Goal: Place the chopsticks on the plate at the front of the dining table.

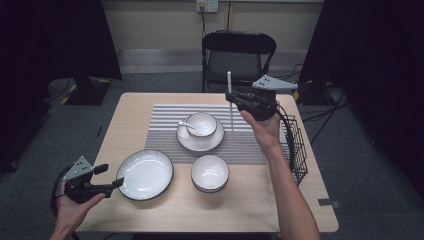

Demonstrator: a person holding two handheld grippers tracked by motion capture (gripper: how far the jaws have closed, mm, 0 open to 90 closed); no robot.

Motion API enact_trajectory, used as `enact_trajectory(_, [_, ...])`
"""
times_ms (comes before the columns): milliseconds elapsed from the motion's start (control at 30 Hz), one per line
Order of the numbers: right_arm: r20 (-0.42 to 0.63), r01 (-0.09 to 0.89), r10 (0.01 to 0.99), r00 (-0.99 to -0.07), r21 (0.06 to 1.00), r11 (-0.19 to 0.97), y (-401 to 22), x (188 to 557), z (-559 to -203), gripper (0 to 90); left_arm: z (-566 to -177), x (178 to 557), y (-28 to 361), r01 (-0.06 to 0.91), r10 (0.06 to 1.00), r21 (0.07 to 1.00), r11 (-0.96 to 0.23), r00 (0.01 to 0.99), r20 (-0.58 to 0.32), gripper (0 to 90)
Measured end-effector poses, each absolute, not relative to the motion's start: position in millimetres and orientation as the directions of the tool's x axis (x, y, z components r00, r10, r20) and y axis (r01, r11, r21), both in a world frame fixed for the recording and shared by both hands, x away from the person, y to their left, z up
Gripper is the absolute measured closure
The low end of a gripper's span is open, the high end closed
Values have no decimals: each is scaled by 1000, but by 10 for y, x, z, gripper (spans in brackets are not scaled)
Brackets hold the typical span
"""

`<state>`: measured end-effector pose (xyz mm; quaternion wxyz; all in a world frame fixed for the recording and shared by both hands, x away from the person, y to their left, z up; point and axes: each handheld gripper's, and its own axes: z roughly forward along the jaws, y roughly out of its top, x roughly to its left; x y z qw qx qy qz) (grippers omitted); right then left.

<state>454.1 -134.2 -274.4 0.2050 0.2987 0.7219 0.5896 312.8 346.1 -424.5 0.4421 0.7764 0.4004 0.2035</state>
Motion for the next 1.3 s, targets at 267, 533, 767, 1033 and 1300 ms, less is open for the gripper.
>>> enact_trajectory(267, [48,180,652,-757,974,138,-1204,4525,-2712,851,-4170,3160,3264,403,758,880,-250,647,-81,205])
enact_trajectory(533, [49,167,632,-774,978,128,-1112,4493,-2648,851,-4147,3237,3059,384,727,888,-253,681,-88,202])
enact_trajectory(767, [49,166,618,-785,977,133,-998,4479,-2634,851,-4066,3269,2851,338,701,898,-281,711,-48,201])
enact_trajectory(1033, [55,161,595,-802,979,126,-872,4459,-2629,851,-4032,3330,2687,329,680,902,-281,731,-55,194])
enact_trajectory(1300, [52,149,571,-819,981,124,-774,4414,-2604,851,-3975,3377,2614,323,670,912,-251,738,-77,190])
